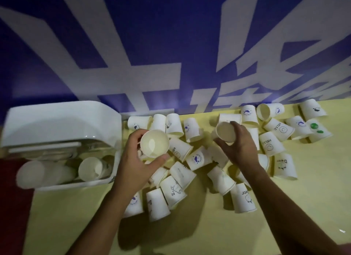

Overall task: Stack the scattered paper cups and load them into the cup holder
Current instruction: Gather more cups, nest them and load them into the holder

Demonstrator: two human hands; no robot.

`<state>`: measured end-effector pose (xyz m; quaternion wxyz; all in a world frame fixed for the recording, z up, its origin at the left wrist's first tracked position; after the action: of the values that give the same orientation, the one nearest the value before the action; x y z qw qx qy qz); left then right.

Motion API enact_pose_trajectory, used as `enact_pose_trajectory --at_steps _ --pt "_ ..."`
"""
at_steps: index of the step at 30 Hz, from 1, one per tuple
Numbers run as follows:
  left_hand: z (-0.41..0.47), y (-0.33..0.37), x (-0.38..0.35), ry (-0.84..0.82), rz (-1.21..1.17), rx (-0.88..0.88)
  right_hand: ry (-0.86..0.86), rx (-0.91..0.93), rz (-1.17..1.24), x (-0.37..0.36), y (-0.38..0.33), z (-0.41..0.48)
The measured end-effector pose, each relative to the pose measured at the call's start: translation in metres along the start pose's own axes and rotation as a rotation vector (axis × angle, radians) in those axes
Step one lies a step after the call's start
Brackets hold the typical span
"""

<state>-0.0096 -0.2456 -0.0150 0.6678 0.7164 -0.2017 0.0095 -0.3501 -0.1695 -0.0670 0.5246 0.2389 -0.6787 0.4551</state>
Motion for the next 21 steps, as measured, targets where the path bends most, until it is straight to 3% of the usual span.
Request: enact_pose_trajectory --at_steps 6,14,21 --pt "-0.038 -0.003 0.076 0.046 -0.048 -0.048 0.027 -0.004 0.153 0.025 -0.092 -0.047" --pt "-0.076 -0.021 0.192 0.093 -0.022 -0.159 -0.039 0.111 0.287 0.001 -0.241 -0.12" --pt "-0.079 -0.039 0.233 0.099 -0.037 -0.194 -0.053 0.17 0.283 -0.026 -0.303 -0.156"
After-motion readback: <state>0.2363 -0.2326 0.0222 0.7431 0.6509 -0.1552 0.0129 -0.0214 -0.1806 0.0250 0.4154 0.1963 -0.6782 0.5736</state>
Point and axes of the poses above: each hand's wrist, its own z-axis towards the middle knuckle, its own x-axis out of the back of the hand, y = z × x, the point moved 10 cm from there along z, towards the middle knuckle, and after that the axes turned 11 degrees about -z, right-handed, at the moved point
